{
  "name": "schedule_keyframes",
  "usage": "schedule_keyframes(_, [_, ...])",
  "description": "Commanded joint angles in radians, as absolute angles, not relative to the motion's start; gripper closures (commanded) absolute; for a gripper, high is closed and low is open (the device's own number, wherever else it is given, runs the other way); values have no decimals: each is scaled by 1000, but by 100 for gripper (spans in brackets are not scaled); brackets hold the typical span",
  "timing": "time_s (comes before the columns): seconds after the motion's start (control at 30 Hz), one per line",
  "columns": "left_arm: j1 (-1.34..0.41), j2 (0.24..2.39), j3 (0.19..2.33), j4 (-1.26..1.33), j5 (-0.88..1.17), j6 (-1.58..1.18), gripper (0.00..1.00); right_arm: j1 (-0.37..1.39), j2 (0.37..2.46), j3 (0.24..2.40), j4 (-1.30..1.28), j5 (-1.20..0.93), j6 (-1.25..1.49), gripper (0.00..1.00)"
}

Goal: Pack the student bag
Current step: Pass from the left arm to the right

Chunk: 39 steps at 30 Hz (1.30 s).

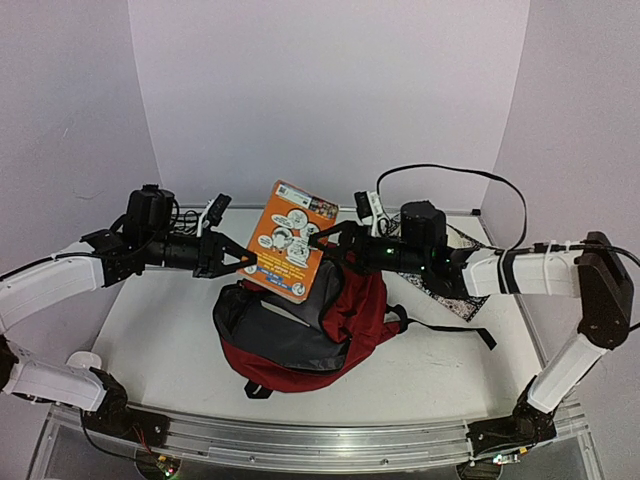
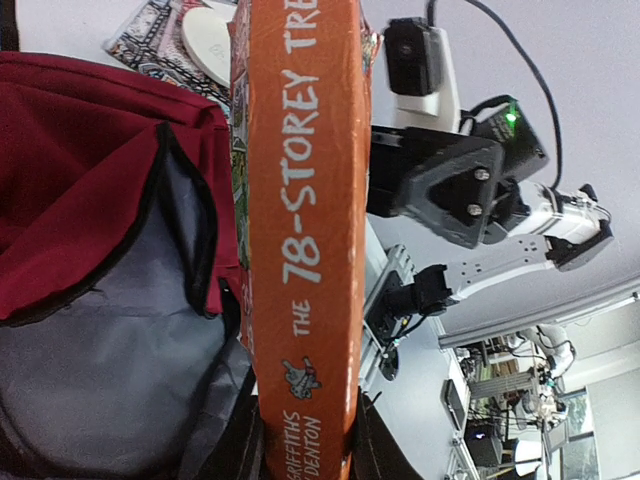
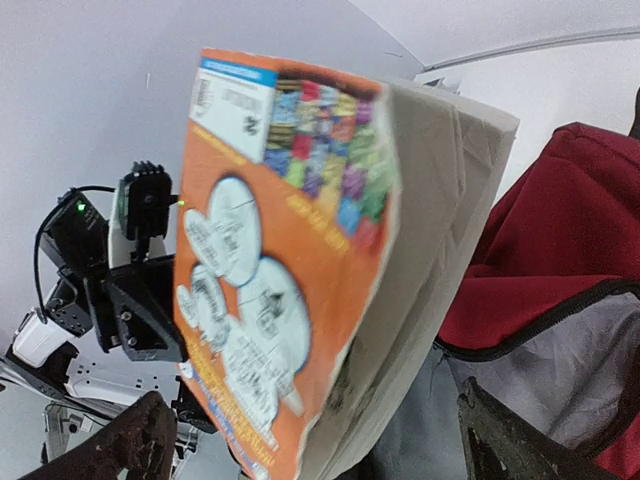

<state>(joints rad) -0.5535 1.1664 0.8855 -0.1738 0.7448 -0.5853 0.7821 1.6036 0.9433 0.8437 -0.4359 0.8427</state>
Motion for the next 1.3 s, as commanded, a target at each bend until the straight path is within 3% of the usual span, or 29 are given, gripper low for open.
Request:
schedule_keyframes(0.0, [-596,1134,968,44,835,-621,100,788,1662,1010,954,-488,884,2])
schedule_keyframes(0.5, [-641,1089,938,164,876,-699,100,781,1748,1016,1347,-700,1090,2])
schedule_keyframes(0.67, [-641,1107,902,148,808,-684,100,781,1710,1003,1366,-720,1093,6])
schedule_keyframes(0.87, [-640,1141,930,-52,635,-566,100,781,1644,956,1365,-719,1073,14])
schedule_keyframes(1.13, [-640,1172,937,-111,591,-528,100,780,1630,936,1355,-704,1072,29])
schedule_keyframes(1.27, [-640,1176,941,-124,582,-519,100,781,1632,936,1321,-684,1061,52])
